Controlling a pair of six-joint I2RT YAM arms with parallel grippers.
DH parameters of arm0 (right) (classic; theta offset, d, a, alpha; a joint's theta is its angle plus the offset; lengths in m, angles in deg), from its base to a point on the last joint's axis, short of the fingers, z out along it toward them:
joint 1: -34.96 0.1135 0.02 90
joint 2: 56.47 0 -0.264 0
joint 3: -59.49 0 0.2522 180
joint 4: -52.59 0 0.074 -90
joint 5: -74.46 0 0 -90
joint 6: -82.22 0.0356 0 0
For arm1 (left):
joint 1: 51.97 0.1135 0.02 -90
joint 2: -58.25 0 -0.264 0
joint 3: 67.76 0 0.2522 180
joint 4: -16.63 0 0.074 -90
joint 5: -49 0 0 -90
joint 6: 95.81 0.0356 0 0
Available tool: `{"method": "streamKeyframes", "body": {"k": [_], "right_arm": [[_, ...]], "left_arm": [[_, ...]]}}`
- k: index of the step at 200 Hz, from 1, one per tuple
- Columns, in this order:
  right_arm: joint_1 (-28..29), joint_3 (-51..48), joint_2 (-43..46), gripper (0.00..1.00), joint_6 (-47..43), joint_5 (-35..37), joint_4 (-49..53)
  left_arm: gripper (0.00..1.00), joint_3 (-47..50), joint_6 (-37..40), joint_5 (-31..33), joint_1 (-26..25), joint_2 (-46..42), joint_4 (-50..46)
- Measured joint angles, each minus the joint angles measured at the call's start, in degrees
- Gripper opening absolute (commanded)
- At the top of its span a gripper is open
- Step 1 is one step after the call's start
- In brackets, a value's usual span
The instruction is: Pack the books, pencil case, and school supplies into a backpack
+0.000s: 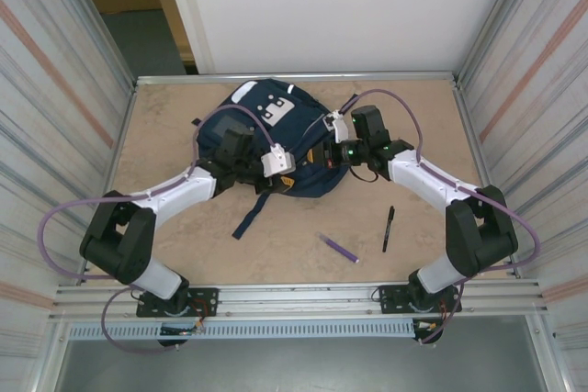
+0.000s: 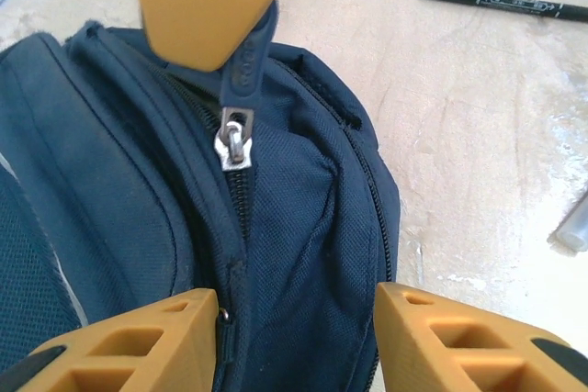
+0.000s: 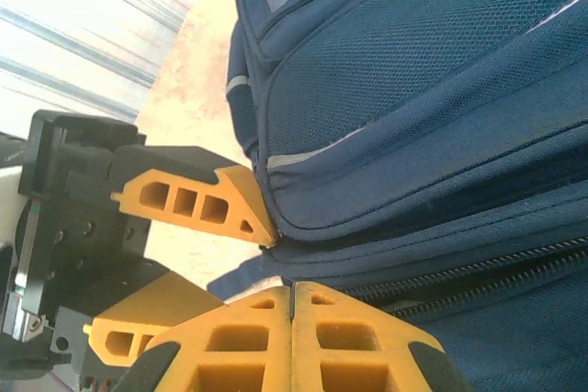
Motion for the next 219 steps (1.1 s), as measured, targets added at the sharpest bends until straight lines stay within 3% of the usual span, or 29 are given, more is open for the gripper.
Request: {"method": "streamKeyframes", "body": {"k": [62,79,92,147,219], "right_arm": [[1.05,-0.92,0.57,0.0,-0.5,1.55,-0.37],[1.31,-1.29,0.83,0.0,-1.05,2.64,-0.46],[1.42,-1.92,1.29,0.0,-1.36,3.72,-0.59],[0.76,-4.17,4.87,0.0,-8.74,8.04,0.26],[-2.69,-6.49,7.15,0.0,-19.17,16.48,-2.56]], "left_arm": [[0.31,1.25,2.19,5.92,-2.69,1.14,8.41],[0.19,1.57,2.32,7.41,-3.32,1.97,11.43],[0.0,1.66,2.86,8.57,-3.82,2.49,12.87],[0.0,2.29,6.99,10.21,-4.96,2.1,14.47],[0.0,2.54,8.07,1.81,-0.87,0.72,11.1]]}}
